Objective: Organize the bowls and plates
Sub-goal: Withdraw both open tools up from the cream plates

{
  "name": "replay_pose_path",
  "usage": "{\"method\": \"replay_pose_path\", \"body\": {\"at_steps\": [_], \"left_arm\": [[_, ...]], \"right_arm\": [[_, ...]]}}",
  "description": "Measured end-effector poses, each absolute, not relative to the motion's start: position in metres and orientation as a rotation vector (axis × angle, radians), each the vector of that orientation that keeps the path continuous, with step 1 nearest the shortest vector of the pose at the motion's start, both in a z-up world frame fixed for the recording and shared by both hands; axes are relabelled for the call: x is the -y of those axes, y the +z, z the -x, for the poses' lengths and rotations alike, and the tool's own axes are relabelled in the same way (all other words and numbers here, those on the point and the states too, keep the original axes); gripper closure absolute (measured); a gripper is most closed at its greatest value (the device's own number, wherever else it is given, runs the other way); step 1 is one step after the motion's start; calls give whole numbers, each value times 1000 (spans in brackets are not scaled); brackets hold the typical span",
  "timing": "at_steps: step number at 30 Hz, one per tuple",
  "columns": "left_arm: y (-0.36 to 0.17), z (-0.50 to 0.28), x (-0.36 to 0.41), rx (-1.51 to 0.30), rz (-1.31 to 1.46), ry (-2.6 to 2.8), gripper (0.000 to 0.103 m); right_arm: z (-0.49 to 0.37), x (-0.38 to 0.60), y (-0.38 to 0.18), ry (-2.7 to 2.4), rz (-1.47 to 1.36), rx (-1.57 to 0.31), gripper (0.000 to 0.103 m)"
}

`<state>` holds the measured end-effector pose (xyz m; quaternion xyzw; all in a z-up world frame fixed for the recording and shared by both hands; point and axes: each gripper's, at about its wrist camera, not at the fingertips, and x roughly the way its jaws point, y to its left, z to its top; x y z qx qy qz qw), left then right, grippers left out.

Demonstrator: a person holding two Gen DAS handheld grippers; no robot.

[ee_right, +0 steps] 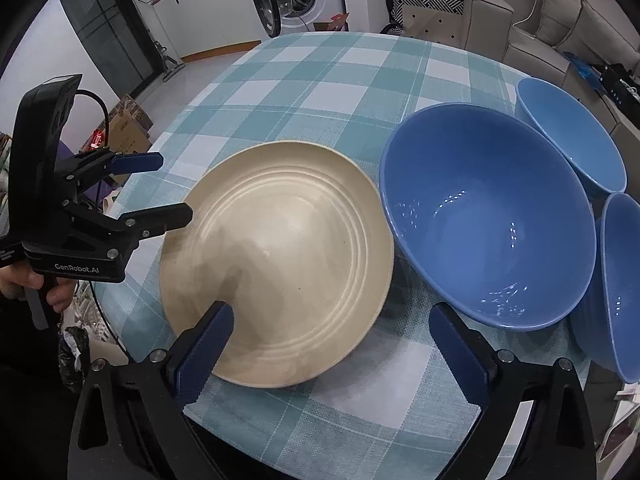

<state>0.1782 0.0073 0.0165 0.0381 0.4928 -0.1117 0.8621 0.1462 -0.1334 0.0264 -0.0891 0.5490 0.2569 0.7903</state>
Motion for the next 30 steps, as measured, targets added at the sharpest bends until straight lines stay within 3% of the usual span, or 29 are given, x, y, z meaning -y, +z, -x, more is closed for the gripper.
{"method": "replay_pose_path", "body": {"at_steps": [30], "left_arm": [[67,-193,14,-918,-62,-258,3]], "right_arm": [[-155,194,96,531,52,-1033,1]]}}
